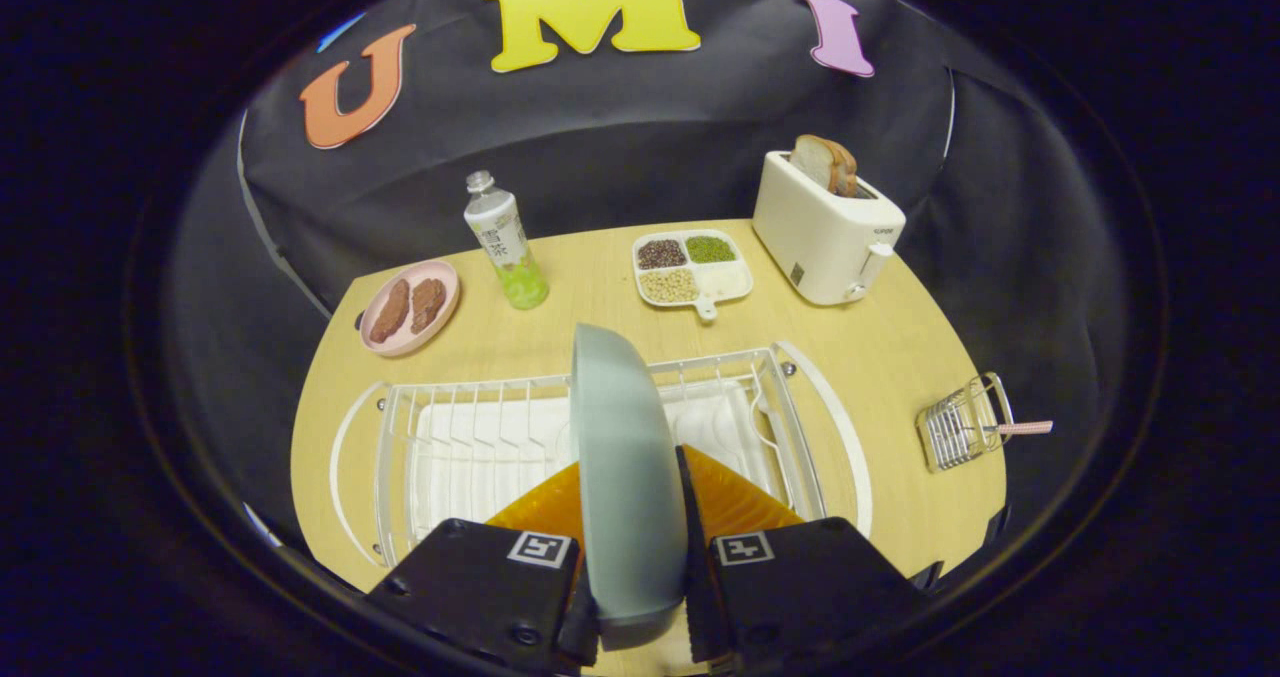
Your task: Take the plate from the dish rack, then take the spoon from the basket and place it into the plate.
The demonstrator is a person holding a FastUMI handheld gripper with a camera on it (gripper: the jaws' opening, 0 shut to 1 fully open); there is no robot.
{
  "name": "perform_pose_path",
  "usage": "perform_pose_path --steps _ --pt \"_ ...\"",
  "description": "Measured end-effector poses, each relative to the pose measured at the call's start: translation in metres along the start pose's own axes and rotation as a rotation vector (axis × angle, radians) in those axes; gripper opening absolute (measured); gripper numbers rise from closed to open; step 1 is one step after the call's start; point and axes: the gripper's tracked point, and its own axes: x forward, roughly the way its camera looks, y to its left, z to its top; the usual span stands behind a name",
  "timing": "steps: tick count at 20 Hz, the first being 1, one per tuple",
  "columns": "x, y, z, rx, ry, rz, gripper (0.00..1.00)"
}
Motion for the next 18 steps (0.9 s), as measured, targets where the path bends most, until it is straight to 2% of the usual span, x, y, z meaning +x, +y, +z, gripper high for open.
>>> perform_pose_path --steps 2,6,8,11,14,18 --pt "-0.009 -0.009 0.013 -0.014 -0.051 -0.036 0.38" --pt "-0.036 -0.011 0.011 0.011 -0.082 0.054 0.35" --pt "-0.053 -0.014 0.001 0.046 -0.101 0.142 0.35" --pt "-0.082 -0.035 -0.024 0.078 -0.155 0.251 0.35" --pt "-0.103 -0.062 -0.061 0.083 -0.240 0.296 0.35" --pt "-0.103 -0.092 -0.122 0.109 -0.276 0.349 0.35"
